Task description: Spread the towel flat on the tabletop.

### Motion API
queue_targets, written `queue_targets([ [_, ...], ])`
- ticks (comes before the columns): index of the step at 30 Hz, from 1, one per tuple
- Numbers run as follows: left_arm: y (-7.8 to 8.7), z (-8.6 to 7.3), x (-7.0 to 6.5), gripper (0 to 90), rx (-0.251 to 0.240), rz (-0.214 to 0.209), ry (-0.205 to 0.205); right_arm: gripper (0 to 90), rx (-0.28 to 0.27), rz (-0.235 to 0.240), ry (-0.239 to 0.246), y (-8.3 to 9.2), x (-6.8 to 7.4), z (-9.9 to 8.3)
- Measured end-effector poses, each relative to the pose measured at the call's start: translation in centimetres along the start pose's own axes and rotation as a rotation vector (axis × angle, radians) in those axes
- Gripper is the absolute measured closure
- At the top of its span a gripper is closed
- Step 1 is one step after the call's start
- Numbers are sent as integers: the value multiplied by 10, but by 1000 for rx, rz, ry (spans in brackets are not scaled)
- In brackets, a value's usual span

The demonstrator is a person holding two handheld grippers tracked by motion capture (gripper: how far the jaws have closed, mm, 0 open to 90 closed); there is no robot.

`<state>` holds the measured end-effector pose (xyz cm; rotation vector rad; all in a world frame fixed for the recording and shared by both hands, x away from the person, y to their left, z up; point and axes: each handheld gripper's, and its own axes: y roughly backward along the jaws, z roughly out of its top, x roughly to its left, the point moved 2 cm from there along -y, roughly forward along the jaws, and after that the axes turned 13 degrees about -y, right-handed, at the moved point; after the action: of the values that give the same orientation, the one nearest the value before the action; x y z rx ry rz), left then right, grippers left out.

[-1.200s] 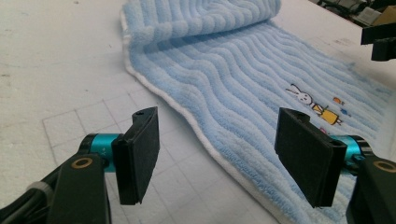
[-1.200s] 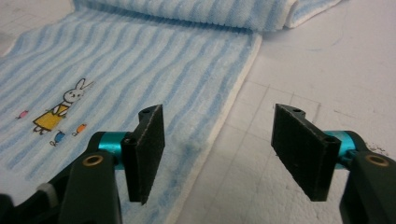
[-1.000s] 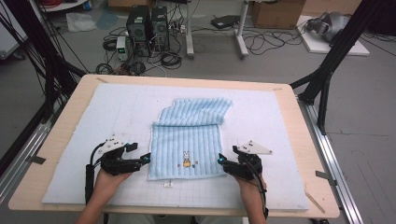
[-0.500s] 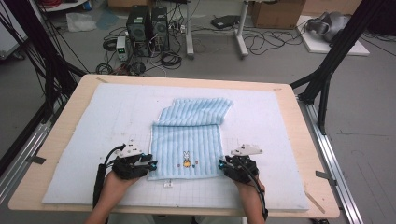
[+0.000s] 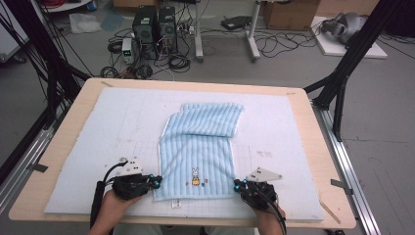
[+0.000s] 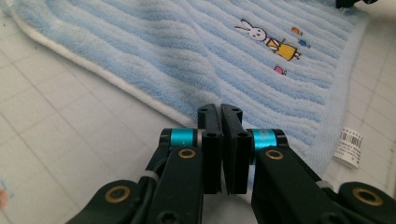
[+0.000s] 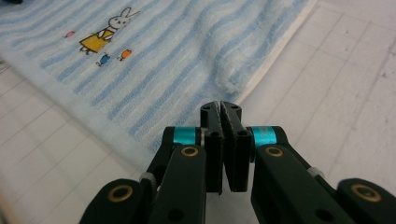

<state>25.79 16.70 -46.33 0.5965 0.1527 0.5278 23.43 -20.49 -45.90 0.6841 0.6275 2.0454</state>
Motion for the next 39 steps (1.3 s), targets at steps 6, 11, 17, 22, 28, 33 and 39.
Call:
queue_targets([
  [6,11,-7,-12,864,-20,-23,1,878,-20,31,7,15,11,-16],
  [11,18,-13,-29,864,-37,-71,-12,879,-41,44,-2,32,19,-32],
  [17,18,-16,-43,742,-90,-88,5,859,-81,33,-14,60,24,-51],
  [22,19,-7,-24,467,-161,12,79,672,-131,-10,-59,57,13,-38],
  [28,17,4,2,415,-226,73,100,546,-193,-66,-121,38,-6,-14],
  [33,13,9,15,415,-253,98,116,563,-174,-69,-154,17,-19,6],
  [39,12,15,24,404,-276,116,110,526,-97,-101,-161,-9,-21,14],
])
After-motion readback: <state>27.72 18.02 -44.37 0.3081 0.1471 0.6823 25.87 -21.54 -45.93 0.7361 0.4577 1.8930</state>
